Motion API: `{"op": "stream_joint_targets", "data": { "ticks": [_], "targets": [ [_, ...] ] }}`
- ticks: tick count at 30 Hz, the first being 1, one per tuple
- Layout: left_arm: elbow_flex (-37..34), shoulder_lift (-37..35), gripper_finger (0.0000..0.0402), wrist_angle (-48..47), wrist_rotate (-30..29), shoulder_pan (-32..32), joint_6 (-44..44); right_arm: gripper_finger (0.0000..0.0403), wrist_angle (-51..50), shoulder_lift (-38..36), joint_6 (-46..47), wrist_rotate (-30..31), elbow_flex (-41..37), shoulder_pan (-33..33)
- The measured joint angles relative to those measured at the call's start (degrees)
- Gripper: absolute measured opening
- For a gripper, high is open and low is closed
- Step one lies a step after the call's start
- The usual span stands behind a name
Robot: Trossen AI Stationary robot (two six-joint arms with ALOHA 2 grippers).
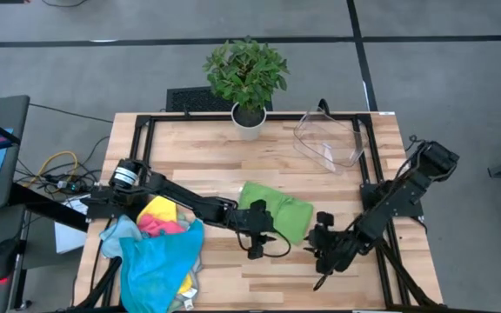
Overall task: Fold microfiber towels
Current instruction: Fold the green microfiber towel
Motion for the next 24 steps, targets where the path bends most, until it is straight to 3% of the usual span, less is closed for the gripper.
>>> {"op": "stream_joint_targets", "data": {
  "ticks": [8,24],
  "targets": [
    [-0.19,3.13,0.0110,0.34,-0.54,1.01,0.81,0.0171,0.33,7.98,-2.01,-0.22,2.18,-2.43],
    [-0.03,6.17,0.0110,1.41,-1.01,1.06,-0.38,0.0159,4.09,13.07,-0.94,-1.13,2.48,-3.13]
  ]
}}
